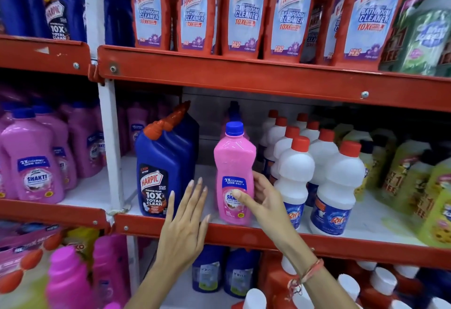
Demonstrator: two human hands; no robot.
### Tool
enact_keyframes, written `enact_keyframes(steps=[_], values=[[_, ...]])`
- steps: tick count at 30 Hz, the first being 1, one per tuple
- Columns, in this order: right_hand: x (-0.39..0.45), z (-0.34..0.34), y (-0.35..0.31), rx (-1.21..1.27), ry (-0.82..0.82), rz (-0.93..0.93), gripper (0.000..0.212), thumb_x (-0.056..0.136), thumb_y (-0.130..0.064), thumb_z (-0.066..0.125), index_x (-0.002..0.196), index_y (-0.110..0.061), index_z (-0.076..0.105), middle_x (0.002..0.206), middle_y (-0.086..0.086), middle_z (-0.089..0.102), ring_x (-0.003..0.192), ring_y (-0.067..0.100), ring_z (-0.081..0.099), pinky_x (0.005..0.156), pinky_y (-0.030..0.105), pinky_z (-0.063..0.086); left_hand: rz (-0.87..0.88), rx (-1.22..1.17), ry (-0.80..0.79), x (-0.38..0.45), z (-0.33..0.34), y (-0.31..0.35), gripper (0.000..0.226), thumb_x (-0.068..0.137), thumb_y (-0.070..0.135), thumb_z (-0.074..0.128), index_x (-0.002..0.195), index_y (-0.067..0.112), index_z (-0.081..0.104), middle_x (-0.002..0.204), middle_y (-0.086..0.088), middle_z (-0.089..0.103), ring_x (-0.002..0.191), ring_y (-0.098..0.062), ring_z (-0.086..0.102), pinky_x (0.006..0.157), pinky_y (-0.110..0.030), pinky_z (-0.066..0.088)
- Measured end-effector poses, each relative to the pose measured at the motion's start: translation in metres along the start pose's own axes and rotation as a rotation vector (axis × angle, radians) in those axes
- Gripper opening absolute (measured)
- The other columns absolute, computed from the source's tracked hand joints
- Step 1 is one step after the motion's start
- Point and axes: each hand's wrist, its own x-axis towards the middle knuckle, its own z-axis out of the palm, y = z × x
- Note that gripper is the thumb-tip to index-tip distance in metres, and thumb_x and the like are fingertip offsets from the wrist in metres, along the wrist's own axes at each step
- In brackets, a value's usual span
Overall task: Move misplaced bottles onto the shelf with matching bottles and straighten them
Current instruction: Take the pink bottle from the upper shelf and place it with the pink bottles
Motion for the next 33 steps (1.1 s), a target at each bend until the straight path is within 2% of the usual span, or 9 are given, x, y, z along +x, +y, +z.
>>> enact_keyframes(steps=[13, 17, 20, 23, 25, 27, 29, 31, 33], values=[[-0.001, -0.003, 0.024, 0.013, -0.127, 0.081, 0.039, 0.082, -0.03, 0.063, 0.118, -0.037, 0.05, 0.118, -0.008, 0.067, 0.11, 0.007, 0.067, 0.092, 0.031, 0.056, -0.055, -0.182, -0.052, -0.003, 0.0, 0.007, 0.063, 0.102, 0.052, 0.017, 0.154, 0.017, 0.02, 0.164, 0.001, 0.018, 0.152, -0.013, 0.012, 0.123, -0.045, 0.005], [-0.003, -0.005, 0.022, -0.021, -0.169, 0.112, 0.041, 0.083, -0.038, 0.06, 0.12, -0.046, 0.044, 0.124, -0.01, 0.064, 0.114, 0.006, 0.064, 0.097, 0.034, 0.054, -0.139, -0.485, 0.013, 0.005, -0.008, 0.022, 0.067, 0.098, 0.059, 0.014, 0.155, 0.024, 0.012, 0.165, 0.009, 0.009, 0.152, -0.006, 0.004, 0.124, -0.031, -0.002], [-0.007, -0.008, 0.021, -0.055, -0.148, 0.13, 0.051, 0.085, -0.047, 0.058, 0.133, -0.045, 0.041, 0.132, -0.01, 0.061, 0.12, 0.007, 0.061, 0.101, 0.034, 0.051, -0.34, -0.86, 0.013, 0.013, -0.025, 0.04, 0.075, 0.085, 0.08, 0.01, 0.149, 0.042, 0.006, 0.162, 0.022, 0.006, 0.147, 0.008, 0.002, 0.122, -0.019, 0.003], [-0.013, -0.012, 0.019, -0.11, -0.072, 0.217, 0.09, 0.074, -0.077, 0.051, 0.149, -0.033, 0.03, 0.149, -0.01, 0.047, 0.134, 0.008, 0.047, 0.113, 0.041, 0.039, -0.568, -1.156, -0.083, 0.017, -0.039, 0.049, 0.099, 0.06, 0.099, 0.012, 0.146, 0.049, 0.008, 0.161, 0.023, 0.009, 0.146, 0.009, 0.009, 0.119, -0.021, 0.008], [-0.017, -0.012, 0.018, -0.132, -0.066, 0.297, 0.092, 0.075, -0.081, 0.043, 0.15, -0.03, 0.031, 0.154, -0.011, 0.038, 0.143, 0.013, 0.036, 0.119, 0.042, 0.029, -0.664, -1.27, -0.134, 0.018, -0.042, 0.049, 0.118, 0.047, 0.105, 0.015, 0.149, 0.045, 0.01, 0.162, 0.017, 0.013, 0.148, 0.0, 0.015, 0.123, -0.032, 0.007], [-0.019, -0.012, 0.017, -0.097, -0.115, 0.375, 0.084, 0.076, -0.082, 0.04, 0.143, -0.032, 0.044, 0.149, -0.011, 0.046, 0.14, 0.015, 0.041, 0.118, 0.039, 0.028, -0.703, -1.299, -0.187, 0.019, -0.045, 0.047, 0.13, 0.04, 0.108, 0.016, 0.151, 0.04, 0.013, 0.162, 0.012, 0.018, 0.148, -0.005, 0.02, 0.126, -0.04, 0.007], [-0.02, -0.012, 0.01, -0.071, -0.157, 0.421, 0.062, 0.086, -0.071, 0.036, 0.129, -0.031, 0.056, 0.13, -0.011, 0.062, 0.125, 0.013, 0.056, 0.105, 0.026, 0.039, -0.702, -1.3, -0.257, 0.019, -0.052, 0.047, 0.133, 0.039, 0.107, 0.014, 0.152, 0.036, 0.016, 0.161, 0.01, 0.022, 0.148, -0.008, 0.022, 0.123, -0.035, 0.007], [-0.019, -0.013, 0.002, -0.043, -0.168, 0.449, 0.045, 0.093, -0.059, 0.032, 0.118, -0.03, 0.056, 0.113, -0.009, 0.067, 0.109, 0.011, 0.064, 0.087, 0.014, 0.046, -0.681, -1.292, -0.303, 0.02, -0.061, 0.05, 0.121, 0.051, 0.096, 0.009, 0.153, 0.032, 0.018, 0.161, 0.008, 0.023, 0.147, -0.01, 0.024, 0.114, -0.027, 0.009], [-0.017, -0.015, 0.0, -0.009, -0.162, 0.447, 0.041, 0.093, -0.057, 0.033, 0.111, -0.028, 0.056, 0.099, -0.013, 0.069, 0.095, 0.004, 0.066, 0.084, 0.013, 0.047, -0.662, -1.265, -0.335, 0.021, -0.067, 0.051, 0.111, 0.057, 0.083, 0.008, 0.153, 0.03, 0.019, 0.161, 0.007, 0.024, 0.147, -0.011, 0.025, 0.108, -0.024, 0.011]])
